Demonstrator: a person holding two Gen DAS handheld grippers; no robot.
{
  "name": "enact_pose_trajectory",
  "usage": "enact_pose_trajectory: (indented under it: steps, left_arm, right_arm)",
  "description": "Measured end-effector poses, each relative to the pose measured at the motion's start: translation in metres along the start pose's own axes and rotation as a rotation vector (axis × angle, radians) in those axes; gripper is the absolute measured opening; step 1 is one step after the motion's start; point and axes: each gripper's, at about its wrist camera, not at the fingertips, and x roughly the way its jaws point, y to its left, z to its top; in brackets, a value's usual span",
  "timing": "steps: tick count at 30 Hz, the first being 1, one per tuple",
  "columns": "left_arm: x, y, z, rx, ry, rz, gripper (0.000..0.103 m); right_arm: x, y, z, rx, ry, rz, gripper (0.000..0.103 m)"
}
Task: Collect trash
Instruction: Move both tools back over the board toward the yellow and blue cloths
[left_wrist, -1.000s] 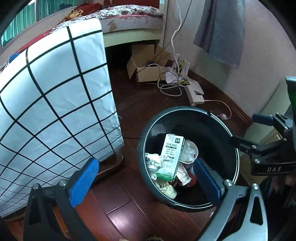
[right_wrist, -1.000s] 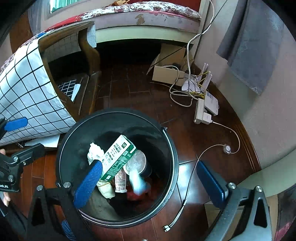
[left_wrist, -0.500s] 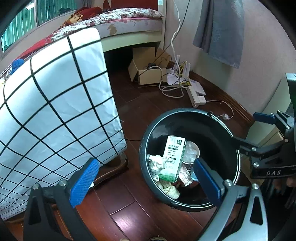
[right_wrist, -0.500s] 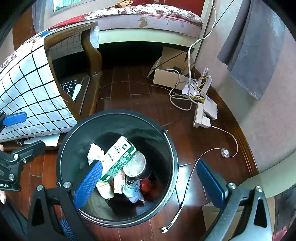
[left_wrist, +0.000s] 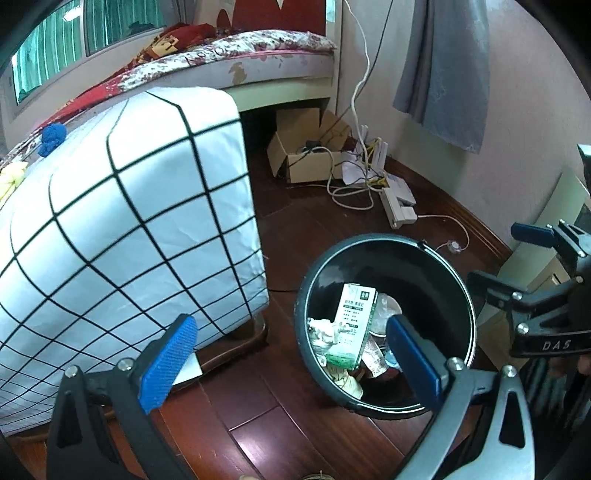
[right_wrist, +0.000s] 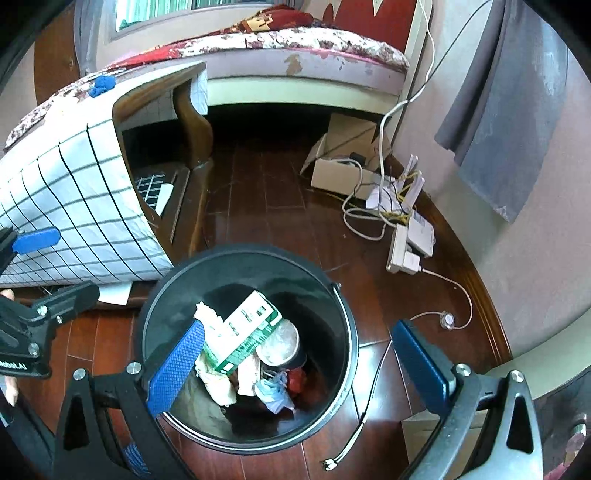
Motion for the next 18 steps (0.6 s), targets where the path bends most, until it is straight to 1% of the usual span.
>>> enact_pose_trajectory:
  steps: [5,7,13,18]
  left_arm:
    - [-0.014,0.009,0.002,-0.022,-0.011,0.014,0.102]
    - [-0.022,0.013,0.003,-0.026,-0.011,0.03,0.102]
    - [-0.048,0.032,0.01,-0.06,-0.048,0.072,0.102]
    - [-0.074,0.056,0.022,-0.101,-0.106,0.116,0.102]
  right_arm:
    - [-0.015,0.012,0.011,-0.018,-0.036,0.013,0.102]
    - [-0.021,0.015,0.015,-0.026,-0.053,0.018,0.102]
    - [-0.039,0.028,0.032,-0.027,-0.097,0.032,0.102]
    - [-0.058,0.039,0.054,-0.02,-0.146,0.044,0.102]
